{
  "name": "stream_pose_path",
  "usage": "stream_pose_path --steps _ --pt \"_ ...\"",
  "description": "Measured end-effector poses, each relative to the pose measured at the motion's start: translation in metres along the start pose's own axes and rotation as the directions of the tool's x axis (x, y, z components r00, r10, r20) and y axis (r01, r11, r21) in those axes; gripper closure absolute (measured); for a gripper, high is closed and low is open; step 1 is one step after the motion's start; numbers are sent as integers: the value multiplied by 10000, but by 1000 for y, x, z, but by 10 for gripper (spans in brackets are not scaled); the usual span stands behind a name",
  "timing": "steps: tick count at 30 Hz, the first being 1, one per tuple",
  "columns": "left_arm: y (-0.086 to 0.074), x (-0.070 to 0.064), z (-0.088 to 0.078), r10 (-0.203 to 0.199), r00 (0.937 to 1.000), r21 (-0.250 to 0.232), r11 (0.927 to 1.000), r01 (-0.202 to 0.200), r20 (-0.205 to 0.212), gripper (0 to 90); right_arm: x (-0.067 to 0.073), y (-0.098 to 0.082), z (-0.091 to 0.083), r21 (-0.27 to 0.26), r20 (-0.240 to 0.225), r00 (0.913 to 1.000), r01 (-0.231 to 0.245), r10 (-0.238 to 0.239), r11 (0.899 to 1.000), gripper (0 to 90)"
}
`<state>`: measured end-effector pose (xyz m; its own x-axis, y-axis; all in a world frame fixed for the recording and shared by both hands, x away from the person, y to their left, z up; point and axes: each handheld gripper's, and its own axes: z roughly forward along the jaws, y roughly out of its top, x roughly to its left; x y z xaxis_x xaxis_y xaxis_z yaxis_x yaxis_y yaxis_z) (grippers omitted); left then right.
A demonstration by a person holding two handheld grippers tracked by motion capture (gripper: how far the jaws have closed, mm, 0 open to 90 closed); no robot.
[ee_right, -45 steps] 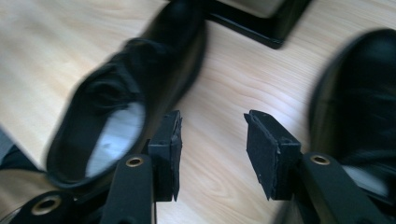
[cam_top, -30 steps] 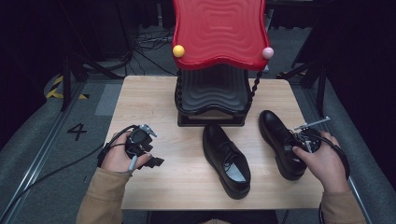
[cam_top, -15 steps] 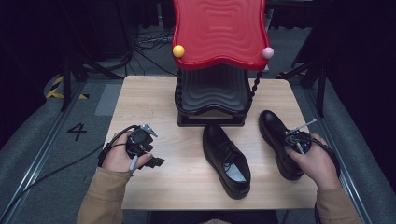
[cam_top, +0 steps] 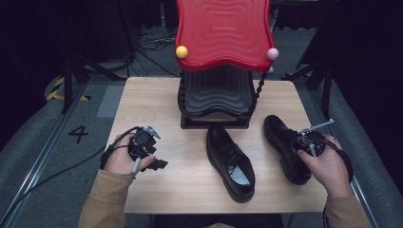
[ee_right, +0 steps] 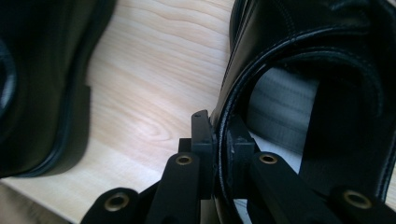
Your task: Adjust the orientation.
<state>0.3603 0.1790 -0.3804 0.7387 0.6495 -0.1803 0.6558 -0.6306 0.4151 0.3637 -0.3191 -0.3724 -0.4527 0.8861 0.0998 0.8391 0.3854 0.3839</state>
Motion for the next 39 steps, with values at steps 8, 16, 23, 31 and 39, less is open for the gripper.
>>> stream_pose_path --steps 8,16,23,31,39 --pt "3 0 1 146 9999 -22 9999 -146 19 296 35 -3 -22 48 -103 9959 903 -903 9959 859" --pt "3 0 1 160 9999 -3 9999 -160 24 295 62 -3 -28 -205 -331 9805 1933 -1939 9809 860" --pt "-4 1 -1 33 10000 -17 10000 -33 -3 295 78 6 -17 -771 -502 9555 2865 -2907 9550 860" --pt "-12 2 -5 -203 9998 -111 9997 202 -77 295 92 17 12 -366 632 9168 3970 -3943 9171 858" --pt "-12 2 -6 -188 9998 -110 9998 187 -111 295 97 17 34 436 -282 9145 4046 -4037 9135 816"
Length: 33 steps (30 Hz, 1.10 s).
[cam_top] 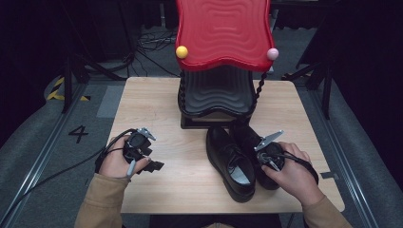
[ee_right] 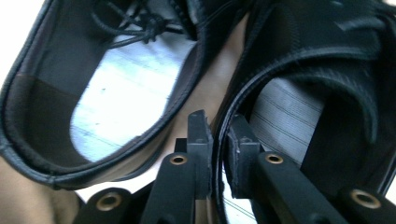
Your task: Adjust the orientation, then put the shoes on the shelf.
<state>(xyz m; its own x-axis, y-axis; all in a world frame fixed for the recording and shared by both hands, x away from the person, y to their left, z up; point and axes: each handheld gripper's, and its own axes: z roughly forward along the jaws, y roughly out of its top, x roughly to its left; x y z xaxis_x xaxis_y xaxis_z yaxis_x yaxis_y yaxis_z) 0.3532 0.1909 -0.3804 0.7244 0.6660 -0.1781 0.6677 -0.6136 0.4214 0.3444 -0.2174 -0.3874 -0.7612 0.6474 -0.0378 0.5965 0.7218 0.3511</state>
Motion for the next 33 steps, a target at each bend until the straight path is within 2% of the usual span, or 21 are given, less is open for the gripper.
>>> stream_pose_path --steps 2,5,9,11,14,16,19,21,22,23,24,25,27,29,31,33 --pt "1 0 2 10 10000 38 10000 -10 -5 295 0 0 3 -44 -462 9989 -121 119 9999 806" --pt "3 -1 4 27 10000 100 9999 -27 13 294 -1 -1 4 -34 -550 9982 -240 238 9997 795" --pt "5 -1 5 88 9999 120 9999 -88 50 293 -3 -2 4 -197 -721 9958 -574 558 9982 723" --pt "6 -1 6 113 9999 162 9998 -114 60 293 -8 -6 3 -287 -771 9899 -1216 1191 9922 613" --pt "7 -1 6 109 9999 114 9999 -111 104 293 -13 -11 -3 -453 -1157 9765 -1883 1820 9811 539" --pt "9 -1 7 127 9999 136 9998 -128 90 292 -13 -13 -9 -600 -1397 9683 -2168 2069 9744 512" --pt "10 -1 9 195 9998 177 9997 -197 97 292 -13 -15 -20 -877 -1362 9642 -2404 2274 9667 494" --pt "10 -1 9 201 9997 172 9996 -203 104 292 -13 -16 -24 -1022 -1576 9540 -2725 2549 9567 487" --pt "10 -2 9 199 9998 198 9996 -201 84 292 -13 -16 -24 -1022 -1576 9540 -2725 2549 9567 487" --pt "11 -2 10 246 9997 229 9994 -248 63 292 -11 -16 -25 -1006 -1798 9367 -3214 3005 9416 464" --pt "11 -2 10 246 9997 229 9994 -248 63 293 -11 -16 -25 -1006 -1798 9367 -3214 3005 9416 464" --pt "11 -3 12 221 9997 244 9995 -224 105 292 -10 -14 -20 -884 -1884 9268 -3455 3249 9342 443" --pt "11 -3 12 227 9997 253 9994 -230 97 293 -10 -13 -18 -869 -1812 9263 -3498 3305 9328 441" --pt "11 -3 13 222 9997 290 9993 -223 66 293 -10 -10 -9 -745 -1616 9212 -3691 3540 9264 433" --pt "10 -4 12 210 9998 284 9994 -211 36 293 -9 -6 1 -531 -1444 9195 -3761 3656 9250 430" --pt "9 -4 11 235 9997 273 9994 -235 5 293 -8 -2 11 -331 -1340 9224 -3695 3623 9286 450"
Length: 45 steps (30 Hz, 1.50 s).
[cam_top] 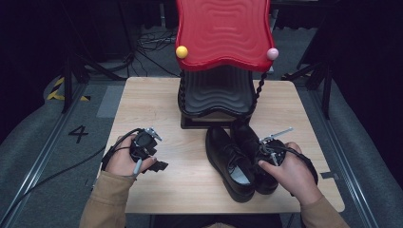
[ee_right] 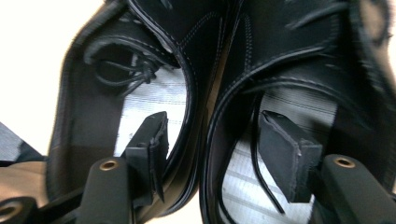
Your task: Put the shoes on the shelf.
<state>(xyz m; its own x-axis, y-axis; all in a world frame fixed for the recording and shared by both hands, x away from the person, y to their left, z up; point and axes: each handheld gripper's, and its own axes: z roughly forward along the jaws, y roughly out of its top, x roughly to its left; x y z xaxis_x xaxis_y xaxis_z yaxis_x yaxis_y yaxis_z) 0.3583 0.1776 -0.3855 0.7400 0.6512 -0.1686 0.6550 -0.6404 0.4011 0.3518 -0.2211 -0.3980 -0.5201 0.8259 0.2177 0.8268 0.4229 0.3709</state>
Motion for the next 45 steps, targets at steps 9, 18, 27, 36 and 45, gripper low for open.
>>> stream_pose_path --steps 9,18,27,36,45 --pt "-6 1 0 -139 9999 8 9999 139 0 293 6 9 27 395 378 9985 370 -385 9985 529" --pt "-8 2 -2 -290 9996 -54 9996 290 -43 292 15 22 41 618 1394 9867 751 -831 9953 625" --pt "-3 -1 3 -204 9998 39 9998 203 79 292 21 34 45 1515 1761 9812 517 -784 9871 653" --pt "2 1 5 -45 9999 59 10000 44 132 292 21 42 47 2040 1799 9826 77 -452 9789 679" --pt "7 0 5 72 9998 -37 10000 -72 188 293 23 47 48 2332 2058 9784 -326 -166 9719 715"
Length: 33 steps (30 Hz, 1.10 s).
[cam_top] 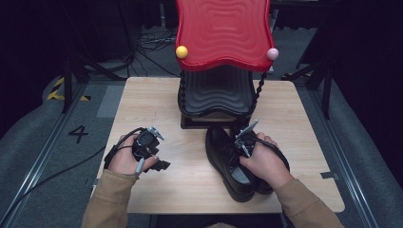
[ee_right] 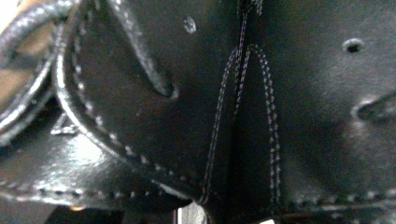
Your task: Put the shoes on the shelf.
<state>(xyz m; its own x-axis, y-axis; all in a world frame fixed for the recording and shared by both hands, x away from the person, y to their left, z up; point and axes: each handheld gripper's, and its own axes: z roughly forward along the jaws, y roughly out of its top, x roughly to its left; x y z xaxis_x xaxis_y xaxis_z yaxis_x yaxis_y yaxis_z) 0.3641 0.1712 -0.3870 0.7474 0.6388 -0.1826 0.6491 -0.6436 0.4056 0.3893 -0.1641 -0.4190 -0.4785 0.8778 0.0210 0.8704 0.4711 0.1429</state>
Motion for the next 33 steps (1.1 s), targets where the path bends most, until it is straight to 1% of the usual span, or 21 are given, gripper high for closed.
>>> stream_pose_path --steps 2,3,5,6,7,8,10,13,14,16,17,20,25,31,32,33 --pt "0 1 0 -52 10000 26 10000 52 15 293 -2 0 0 -20 -100 9999 -33 33 10000 736" --pt "0 1 0 -63 10000 38 10000 63 28 293 -4 1 -1 55 -173 9997 -153 154 9999 754" --pt "0 2 0 -35 10000 -21 10000 35 25 293 -3 2 -2 119 -152 9994 -323 324 9994 762" --pt "0 2 -1 -67 10000 -64 10000 68 36 293 -3 2 -2 119 -152 9994 -323 324 9994 762" --pt "-1 3 -2 -70 10000 -85 9999 70 16 294 -4 3 -2 192 -150 9988 -459 462 9988 775" --pt "-1 3 -3 -36 10000 -101 9999 36 6 294 -4 3 -2 192 -150 9988 -459 462 9988 775" --pt "-2 4 -5 -103 9999 -170 9998 102 -25 294 -5 4 -3 281 -178 9981 -588 593 9979 785" --pt "-4 4 -7 -163 9998 -230 9996 162 -63 294 -7 5 -5 353 -249 9977 -621 630 9974 799" --pt "-5 4 -8 -154 9999 -252 9996 153 -50 294 -7 6 -6 346 -287 9975 -634 644 9974 802" --pt "-7 5 -10 -257 9996 -261 9993 254 -106 294 -9 5 -7 306 -375 9968 -693 705 9971 807" --pt "-8 5 -10 -233 9997 -314 9992 229 -122 294 -10 5 -8 261 -423 9964 -723 734 9970 809" --pt "-10 6 -12 -304 9994 -385 9988 299 -133 295 -11 5 -11 254 -529 9958 -737 750 9970 812" --pt "-12 7 -13 -399 9991 -420 9983 393 -147 295 -11 5 -20 262 -660 9957 -630 646 9977 813" --pt "-15 8 -16 -462 9988 -482 9978 453 -173 295 -9 5 -40 395 -970 9942 -434 471 9983 813" --pt "-15 8 -16 -462 9988 -482 9978 453 -173 295 -9 5 -40 395 -970 9942 -434 471 9983 813" --pt "-15 8 -17 -477 9987 -512 9976 468 -171 295 -9 5 -48 410 -1040 9937 -383 424 9984 814"
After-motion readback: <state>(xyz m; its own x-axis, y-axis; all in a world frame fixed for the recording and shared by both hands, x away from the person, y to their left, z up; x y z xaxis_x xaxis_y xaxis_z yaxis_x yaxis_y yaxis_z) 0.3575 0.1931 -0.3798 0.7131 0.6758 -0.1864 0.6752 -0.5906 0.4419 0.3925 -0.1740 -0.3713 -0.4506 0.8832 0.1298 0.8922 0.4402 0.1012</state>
